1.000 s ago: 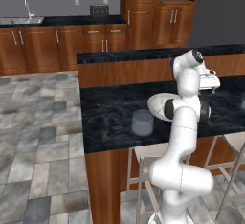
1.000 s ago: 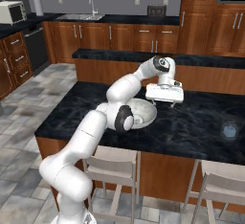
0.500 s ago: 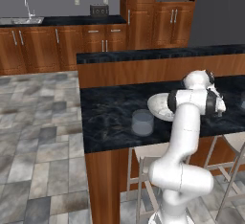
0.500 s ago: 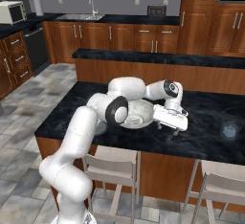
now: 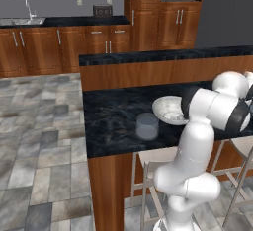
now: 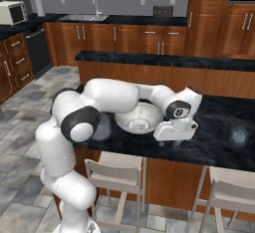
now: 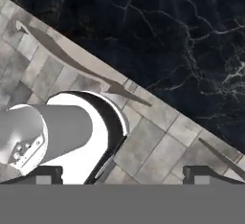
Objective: There are four ice cubes in the ice bowl. Place two ice cubes in each glass of water.
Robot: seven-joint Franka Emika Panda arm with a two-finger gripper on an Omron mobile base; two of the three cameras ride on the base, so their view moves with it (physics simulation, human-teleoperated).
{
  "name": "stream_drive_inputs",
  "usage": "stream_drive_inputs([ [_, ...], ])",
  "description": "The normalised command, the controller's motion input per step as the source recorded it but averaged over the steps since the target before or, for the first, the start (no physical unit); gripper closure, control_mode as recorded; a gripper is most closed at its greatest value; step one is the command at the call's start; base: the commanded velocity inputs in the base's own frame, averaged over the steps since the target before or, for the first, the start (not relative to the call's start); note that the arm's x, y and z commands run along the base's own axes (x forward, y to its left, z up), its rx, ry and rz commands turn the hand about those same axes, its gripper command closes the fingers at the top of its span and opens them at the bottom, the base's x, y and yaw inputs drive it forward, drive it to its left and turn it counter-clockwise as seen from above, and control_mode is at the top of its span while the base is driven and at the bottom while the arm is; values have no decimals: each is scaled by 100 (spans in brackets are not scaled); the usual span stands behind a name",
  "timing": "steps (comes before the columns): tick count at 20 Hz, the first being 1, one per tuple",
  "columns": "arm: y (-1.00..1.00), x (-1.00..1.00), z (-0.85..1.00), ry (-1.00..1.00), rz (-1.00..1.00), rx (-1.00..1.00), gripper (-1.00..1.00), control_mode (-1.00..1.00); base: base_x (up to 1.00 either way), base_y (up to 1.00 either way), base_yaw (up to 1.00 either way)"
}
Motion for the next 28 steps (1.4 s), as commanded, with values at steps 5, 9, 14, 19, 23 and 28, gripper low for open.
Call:
stream_drive_inputs([
  [5, 78, -7, 90, -76, 3, -2, -100, -100, 0, 0, 0],
  [9, 81, 0, 100, -51, 12, -16, -100, -100, 0, 0, 0],
  [14, 42, 0, 100, -17, 27, -36, -100, -100, 0, 0, 0],
  [19, 13, -1, 84, 0, 39, -39, -100, -100, 0, 0, 0],
  [23, 2, 0, 58, 1, 38, -30, -100, -100, 0, 0, 0],
  [28, 0, 28, 14, 8, 42, -16, -100, -100, 0, 0, 0],
])
